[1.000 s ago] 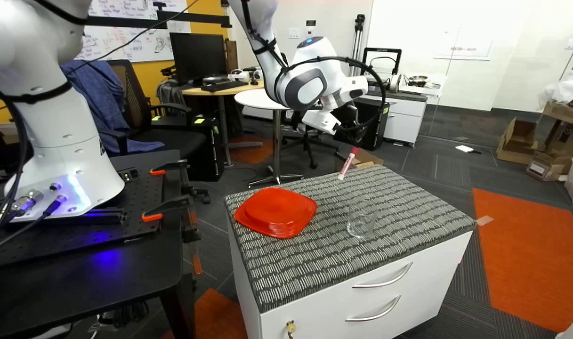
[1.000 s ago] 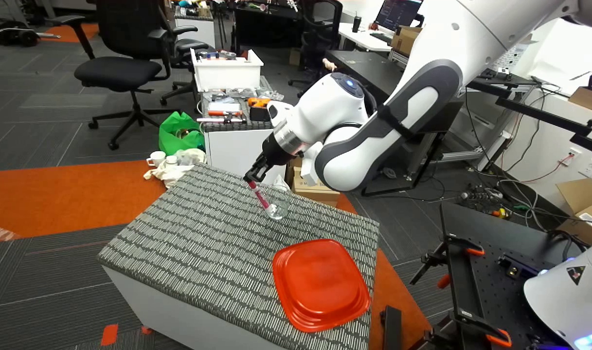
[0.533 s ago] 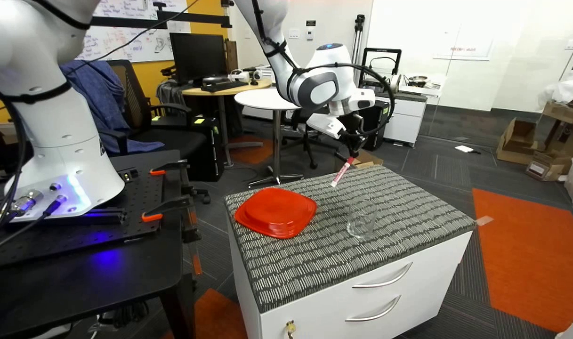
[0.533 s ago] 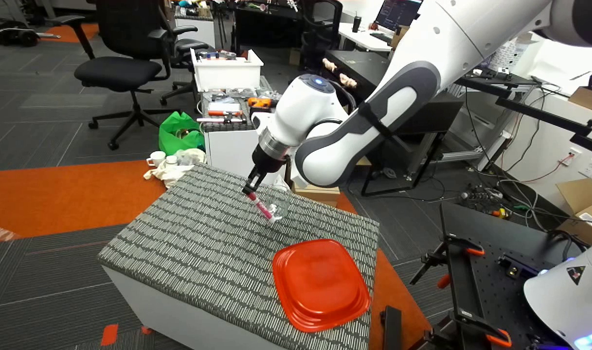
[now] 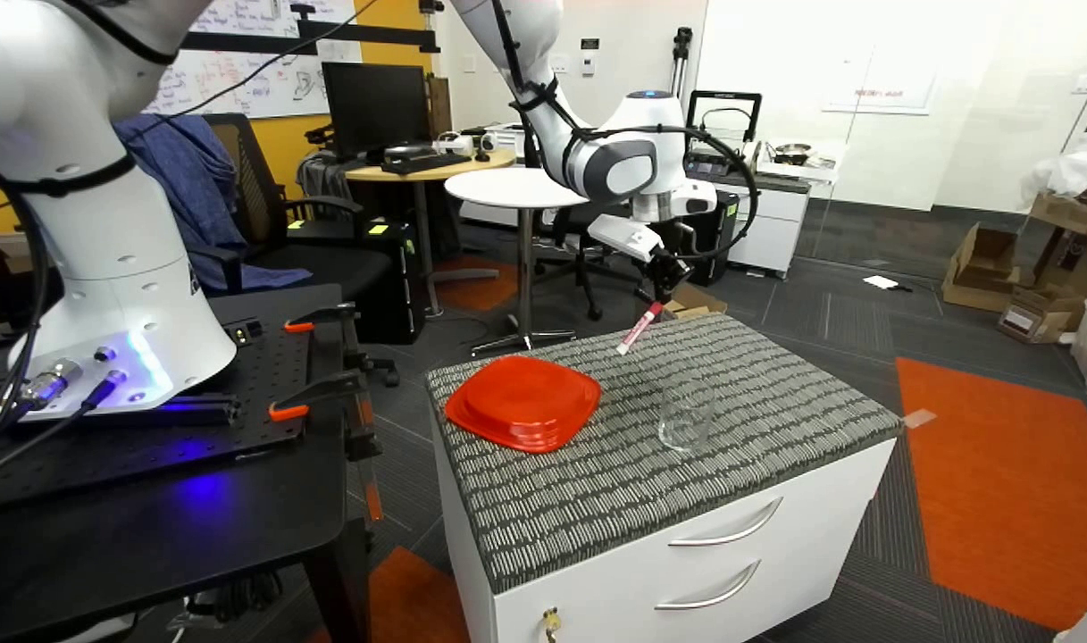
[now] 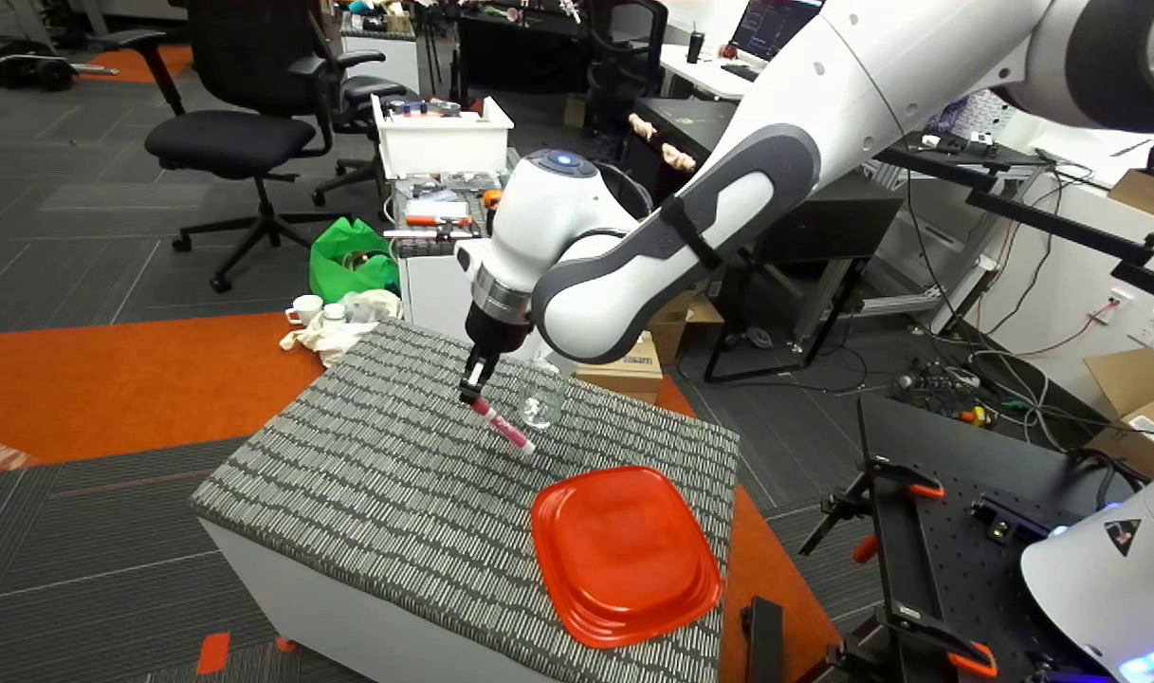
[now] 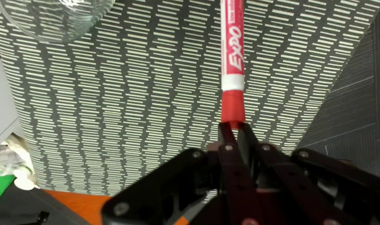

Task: Remove the pen from the cup

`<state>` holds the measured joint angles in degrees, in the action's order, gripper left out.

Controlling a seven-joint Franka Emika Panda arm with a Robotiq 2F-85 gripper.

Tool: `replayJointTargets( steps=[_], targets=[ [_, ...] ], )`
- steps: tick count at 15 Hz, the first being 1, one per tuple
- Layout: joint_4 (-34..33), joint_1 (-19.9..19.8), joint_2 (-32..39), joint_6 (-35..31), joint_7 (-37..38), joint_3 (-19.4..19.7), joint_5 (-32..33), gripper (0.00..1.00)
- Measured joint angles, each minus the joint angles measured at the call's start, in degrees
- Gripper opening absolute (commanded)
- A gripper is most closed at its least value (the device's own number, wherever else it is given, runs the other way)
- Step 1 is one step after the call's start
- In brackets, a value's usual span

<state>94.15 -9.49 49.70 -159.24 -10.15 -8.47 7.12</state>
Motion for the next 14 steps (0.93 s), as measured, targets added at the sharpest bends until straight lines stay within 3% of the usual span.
replayJointTargets(
  steps=[9,14],
  targets=[
    [-5.1,1.1,2.5,4.7,0.0,0.5,0.0,1.0],
    [-4.7,3.4,1.0,3.7,0.3,6.1,0.6,1.0]
  ],
)
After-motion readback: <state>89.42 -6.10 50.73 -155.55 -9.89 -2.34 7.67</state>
